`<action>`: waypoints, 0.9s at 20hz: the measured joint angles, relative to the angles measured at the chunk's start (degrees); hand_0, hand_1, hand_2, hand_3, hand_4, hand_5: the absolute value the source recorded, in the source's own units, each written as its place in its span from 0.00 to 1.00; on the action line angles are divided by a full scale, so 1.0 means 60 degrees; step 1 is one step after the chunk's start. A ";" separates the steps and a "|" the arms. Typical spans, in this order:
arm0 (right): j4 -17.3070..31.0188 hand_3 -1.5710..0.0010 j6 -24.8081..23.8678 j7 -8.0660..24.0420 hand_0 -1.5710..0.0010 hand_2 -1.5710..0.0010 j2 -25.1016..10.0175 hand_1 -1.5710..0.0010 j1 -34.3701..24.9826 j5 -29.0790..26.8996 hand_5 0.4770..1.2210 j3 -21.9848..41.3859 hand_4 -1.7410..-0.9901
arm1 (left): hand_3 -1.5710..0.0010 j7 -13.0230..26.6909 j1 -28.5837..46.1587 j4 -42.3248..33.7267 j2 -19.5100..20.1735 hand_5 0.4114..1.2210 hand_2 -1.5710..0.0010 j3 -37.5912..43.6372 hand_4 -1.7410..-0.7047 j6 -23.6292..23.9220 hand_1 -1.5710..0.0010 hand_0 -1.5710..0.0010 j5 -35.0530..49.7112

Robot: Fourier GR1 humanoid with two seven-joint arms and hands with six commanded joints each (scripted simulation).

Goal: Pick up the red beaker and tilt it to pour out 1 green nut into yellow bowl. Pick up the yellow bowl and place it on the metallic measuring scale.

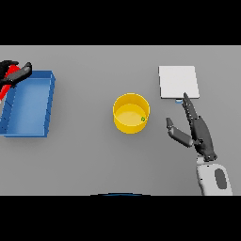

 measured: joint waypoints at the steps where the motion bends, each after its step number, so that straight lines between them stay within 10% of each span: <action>1: 0.0034 1.00 -0.0020 0.0020 1.00 1.00 -0.0020 1.00 -0.0045 -0.0019 0.33 -0.0044 0.57 | 0.88 -0.0028 0.0093 -0.0044 0.0087 0.32 0.81 -0.0024 0.90 -0.0097 0.78 0.74 0.0014; 8: -0.0083 1.00 -0.0141 -0.0080 1.00 1.00 0.0002 1.00 0.0084 0.0245 0.32 0.0099 0.60 | 0.97 0.0074 -0.0270 0.0310 0.0116 0.30 0.96 -0.0794 0.97 -0.0323 0.95 0.95 -0.0266; 14: -0.0334 1.00 -0.0433 0.1066 1.00 1.00 -0.0378 1.00 -0.0503 0.1351 0.25 0.0499 0.73 | 0.99 -0.0327 -0.0156 0.0170 0.0064 0.33 0.99 -0.0650 0.99 0.0310 0.99 0.99 -0.0322; 18: -0.0053 1.00 0.0973 0.0131 1.00 1.00 -0.1265 1.00 -0.1407 0.1258 0.27 0.0924 0.68 | 1.00 -0.0570 -0.0130 0.0026 0.0110 0.36 1.00 -0.0538 0.97 0.0419 1.00 0.99 -0.0233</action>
